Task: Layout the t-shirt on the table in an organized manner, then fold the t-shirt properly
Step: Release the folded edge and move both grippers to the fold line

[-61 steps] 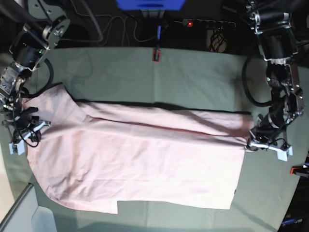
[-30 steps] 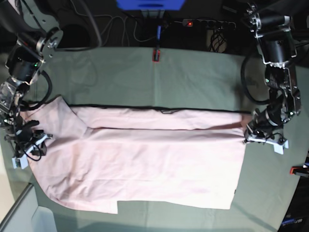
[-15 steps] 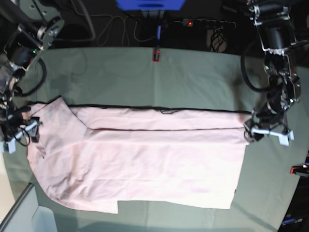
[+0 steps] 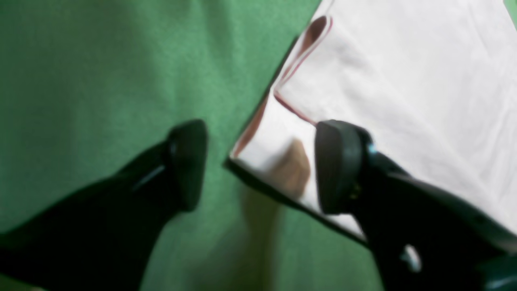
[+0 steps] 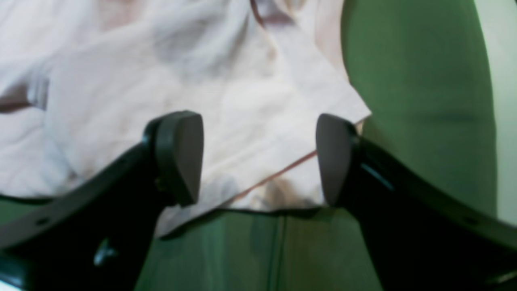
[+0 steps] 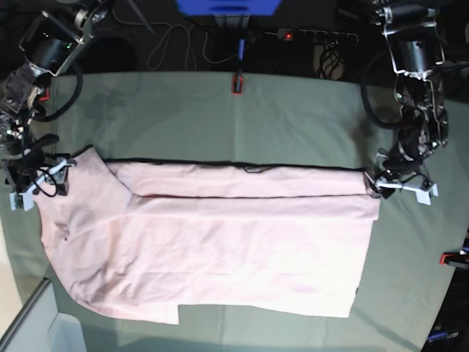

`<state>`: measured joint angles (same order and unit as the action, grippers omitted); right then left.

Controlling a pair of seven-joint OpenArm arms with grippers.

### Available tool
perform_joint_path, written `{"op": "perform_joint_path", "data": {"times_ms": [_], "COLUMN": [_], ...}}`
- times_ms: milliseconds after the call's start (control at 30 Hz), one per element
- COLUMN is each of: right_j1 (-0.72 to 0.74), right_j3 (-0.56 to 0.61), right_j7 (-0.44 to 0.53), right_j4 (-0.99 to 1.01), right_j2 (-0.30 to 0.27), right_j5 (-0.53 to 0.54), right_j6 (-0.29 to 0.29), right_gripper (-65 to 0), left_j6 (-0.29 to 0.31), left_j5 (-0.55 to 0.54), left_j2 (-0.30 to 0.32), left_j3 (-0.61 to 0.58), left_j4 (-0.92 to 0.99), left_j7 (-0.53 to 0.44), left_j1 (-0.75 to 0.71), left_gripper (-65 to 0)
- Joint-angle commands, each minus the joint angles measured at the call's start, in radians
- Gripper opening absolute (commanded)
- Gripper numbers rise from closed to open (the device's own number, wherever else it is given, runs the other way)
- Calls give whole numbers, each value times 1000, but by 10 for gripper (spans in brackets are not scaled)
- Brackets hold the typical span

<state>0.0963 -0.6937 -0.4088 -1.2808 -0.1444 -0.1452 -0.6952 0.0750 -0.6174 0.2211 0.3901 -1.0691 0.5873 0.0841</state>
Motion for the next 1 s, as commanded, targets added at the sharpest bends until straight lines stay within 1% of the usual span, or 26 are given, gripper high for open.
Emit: {"op": "perform_joint_path", "data": {"times_ms": [0,67,133,200,267,300,333,400,533,767,867,967], "right_j1": [6,4,7,12,13,13,10,13,13,13,15,32], "right_j3": [-2,-10,-59,-94,-108,-108,-106,-110,-111,-111,-111,-111], "right_j7": [24,24,24,24,24,24,24,24,31,139,155,155], "right_j4": [-20,-20,-13,-10,-10,-10,-4,40,149,258,297,330], "right_j2": [-19,-36,-45,-48,-51,-65,-70,-77,-110,-110,-111,-126], "right_j5": [17,17,17,17,17,17,17,17,17,17,17,17], "right_j6": [-3,-3,-3,-3,-3,-3,-3,-3,-3,-3,-3,-3], "right_gripper": [-221,-221,-219,-218,-218,-218,-218,-219,-219,-220,-221,-222], "left_j6": [3,3,3,3,3,3,3,3,3,3,3,3], "left_j5": [-6,-6,-6,-6,-6,-6,-6,-6,-6,-6,-6,-6], "left_j2": [4,1,1,1,1,1,1,2,5,7,7,8], "left_j3": [-3,-3,-3,-3,-3,-3,-3,-3,-3,2,2,4], "left_j4": [-9,-9,-9,-7,-7,-7,-7,-7,-7,-7,-7,-7], "left_j7": [6,6,6,6,6,6,6,7,7,7,7,7], "left_j1": [18,23,23,23,23,23,23,23,23,23,23,23], "left_gripper": [-321,-388,-458,-515,-582,-628,-650,-642,-648,-648,-648,-648]}}
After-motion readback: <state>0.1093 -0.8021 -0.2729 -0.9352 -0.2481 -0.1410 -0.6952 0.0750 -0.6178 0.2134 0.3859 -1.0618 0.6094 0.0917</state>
